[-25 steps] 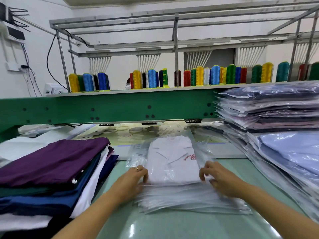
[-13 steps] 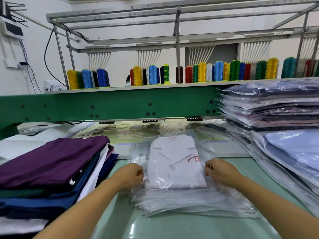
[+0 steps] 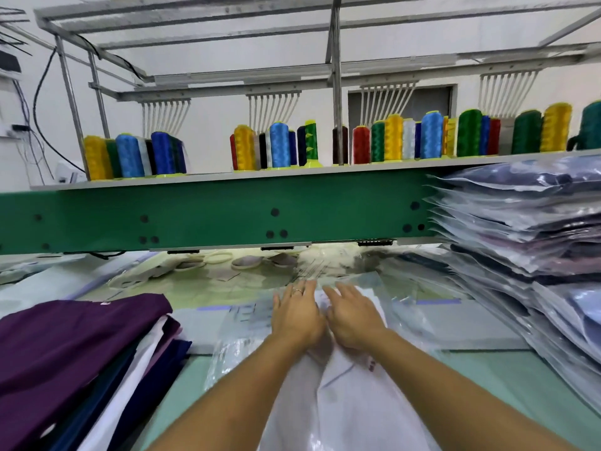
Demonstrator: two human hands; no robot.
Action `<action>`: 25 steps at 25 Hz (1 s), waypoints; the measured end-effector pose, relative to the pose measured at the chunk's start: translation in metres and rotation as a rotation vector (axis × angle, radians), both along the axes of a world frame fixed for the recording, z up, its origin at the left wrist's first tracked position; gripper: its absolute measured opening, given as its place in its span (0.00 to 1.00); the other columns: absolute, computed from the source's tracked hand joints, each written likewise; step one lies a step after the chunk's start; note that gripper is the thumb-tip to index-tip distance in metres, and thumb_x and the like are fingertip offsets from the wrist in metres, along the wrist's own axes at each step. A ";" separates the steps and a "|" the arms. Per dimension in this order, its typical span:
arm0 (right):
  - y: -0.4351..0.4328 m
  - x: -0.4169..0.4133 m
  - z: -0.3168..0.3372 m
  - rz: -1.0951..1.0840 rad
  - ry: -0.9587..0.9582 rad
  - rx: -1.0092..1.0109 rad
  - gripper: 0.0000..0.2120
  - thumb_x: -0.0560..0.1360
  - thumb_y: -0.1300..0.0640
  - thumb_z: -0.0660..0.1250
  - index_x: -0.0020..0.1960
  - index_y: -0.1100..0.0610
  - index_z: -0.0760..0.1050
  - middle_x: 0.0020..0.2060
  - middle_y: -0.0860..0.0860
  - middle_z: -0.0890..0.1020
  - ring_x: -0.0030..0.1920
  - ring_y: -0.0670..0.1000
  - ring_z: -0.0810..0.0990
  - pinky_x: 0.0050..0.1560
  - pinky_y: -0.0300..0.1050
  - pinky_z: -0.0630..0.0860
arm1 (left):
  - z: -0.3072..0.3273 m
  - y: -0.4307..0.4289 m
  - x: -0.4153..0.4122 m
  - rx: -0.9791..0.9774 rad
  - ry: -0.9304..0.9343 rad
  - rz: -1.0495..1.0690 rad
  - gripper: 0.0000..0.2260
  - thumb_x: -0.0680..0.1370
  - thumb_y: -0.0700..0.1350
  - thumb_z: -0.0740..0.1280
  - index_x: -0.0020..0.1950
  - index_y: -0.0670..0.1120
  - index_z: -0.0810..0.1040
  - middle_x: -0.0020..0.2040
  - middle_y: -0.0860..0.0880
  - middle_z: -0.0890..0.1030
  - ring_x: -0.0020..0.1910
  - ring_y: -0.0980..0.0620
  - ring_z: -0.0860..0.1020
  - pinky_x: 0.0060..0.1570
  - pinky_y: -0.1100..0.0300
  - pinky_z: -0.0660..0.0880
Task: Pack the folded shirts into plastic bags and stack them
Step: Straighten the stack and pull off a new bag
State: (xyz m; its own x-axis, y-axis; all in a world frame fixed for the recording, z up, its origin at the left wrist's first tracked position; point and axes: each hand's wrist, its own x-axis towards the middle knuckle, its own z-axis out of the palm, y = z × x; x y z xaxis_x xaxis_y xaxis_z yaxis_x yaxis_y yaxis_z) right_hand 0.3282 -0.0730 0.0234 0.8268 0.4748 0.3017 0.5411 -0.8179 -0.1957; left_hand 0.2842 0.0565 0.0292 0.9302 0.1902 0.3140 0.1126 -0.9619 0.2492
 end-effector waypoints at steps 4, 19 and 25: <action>0.018 0.038 -0.025 -0.027 0.109 -0.099 0.27 0.83 0.42 0.45 0.81 0.42 0.50 0.82 0.51 0.49 0.81 0.60 0.45 0.78 0.61 0.42 | -0.033 0.019 0.035 -0.008 0.126 -0.025 0.24 0.85 0.54 0.47 0.82 0.58 0.54 0.83 0.53 0.55 0.81 0.46 0.52 0.78 0.41 0.47; -0.050 0.034 -0.031 -0.364 0.096 -0.113 0.33 0.82 0.37 0.42 0.80 0.55 0.55 0.78 0.55 0.63 0.77 0.58 0.60 0.76 0.60 0.55 | -0.045 0.060 -0.018 0.077 0.299 0.329 0.39 0.78 0.72 0.38 0.84 0.50 0.46 0.84 0.46 0.48 0.82 0.41 0.44 0.75 0.34 0.36; -0.044 -0.027 -0.013 -0.257 -0.062 -0.054 0.28 0.84 0.49 0.50 0.81 0.53 0.50 0.81 0.52 0.52 0.80 0.57 0.50 0.78 0.59 0.51 | -0.012 0.024 -0.064 0.095 0.177 0.204 0.28 0.85 0.59 0.50 0.83 0.52 0.49 0.84 0.48 0.50 0.81 0.37 0.46 0.75 0.34 0.38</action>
